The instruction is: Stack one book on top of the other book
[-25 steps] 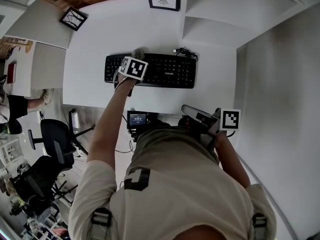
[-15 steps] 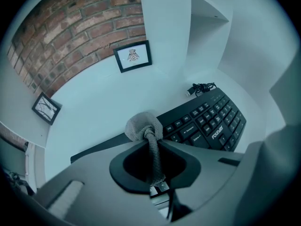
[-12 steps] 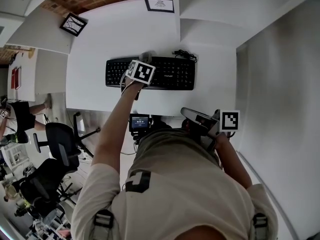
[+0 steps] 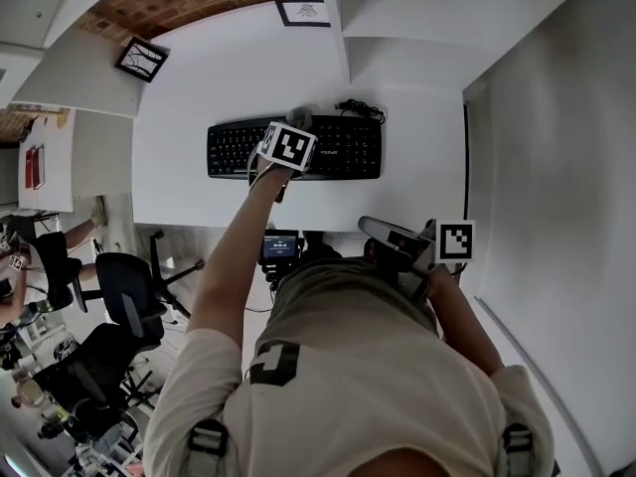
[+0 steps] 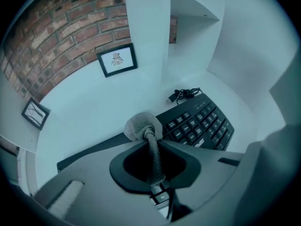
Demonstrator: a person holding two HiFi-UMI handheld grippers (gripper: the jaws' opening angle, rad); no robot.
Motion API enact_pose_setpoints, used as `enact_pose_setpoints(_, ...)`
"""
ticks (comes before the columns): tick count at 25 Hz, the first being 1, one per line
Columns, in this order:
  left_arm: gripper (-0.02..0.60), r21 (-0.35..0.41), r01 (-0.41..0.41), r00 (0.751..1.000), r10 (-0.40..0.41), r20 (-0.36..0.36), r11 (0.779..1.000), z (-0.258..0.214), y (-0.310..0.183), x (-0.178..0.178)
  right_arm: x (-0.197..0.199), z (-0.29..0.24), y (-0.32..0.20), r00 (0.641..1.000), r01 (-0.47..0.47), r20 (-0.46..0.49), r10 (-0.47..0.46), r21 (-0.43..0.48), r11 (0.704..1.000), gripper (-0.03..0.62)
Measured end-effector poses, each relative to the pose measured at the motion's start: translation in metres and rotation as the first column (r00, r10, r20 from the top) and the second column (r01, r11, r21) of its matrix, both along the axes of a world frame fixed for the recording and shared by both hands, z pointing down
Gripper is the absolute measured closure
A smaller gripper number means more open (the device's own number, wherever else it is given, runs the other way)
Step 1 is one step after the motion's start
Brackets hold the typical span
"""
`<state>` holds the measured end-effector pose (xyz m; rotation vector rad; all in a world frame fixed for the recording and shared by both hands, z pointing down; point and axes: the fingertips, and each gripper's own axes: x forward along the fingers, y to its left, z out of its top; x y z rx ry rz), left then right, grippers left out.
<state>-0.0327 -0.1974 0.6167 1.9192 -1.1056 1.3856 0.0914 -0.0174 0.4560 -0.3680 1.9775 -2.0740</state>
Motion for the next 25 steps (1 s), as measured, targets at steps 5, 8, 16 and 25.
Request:
enact_pose_setpoints(5,0.548,-0.022,-0.006,0.996,0.004,-0.088,1.000,-0.001,0.004,0.040,0.007,0.000,0.003,1.000,-0.020,0.005,0.020,-0.009,1.000,0.588)
enact_pose_setpoints(8,0.548,-0.016,-0.020,0.998,0.019,-0.066,1.000,0.000,0.008,0.047,0.015,0.001,0.004,0.999,-0.039,0.005,0.039,-0.017,0.999,0.588)
enact_pose_setpoints(16,0.548,-0.028,-0.021,0.993,0.018,-0.113,0.999,0.000,0.011,0.073,0.020,-0.001,0.002,0.999,-0.044,0.022,0.044,-0.008,0.999,0.588)
enact_pose_setpoints(25,0.548,-0.043,-0.127,0.985,0.121,-0.124,0.991,0.002,0.020,0.128,0.032,-0.001,0.004,0.997,-0.070,0.013,0.070,0.004,0.998,0.588)
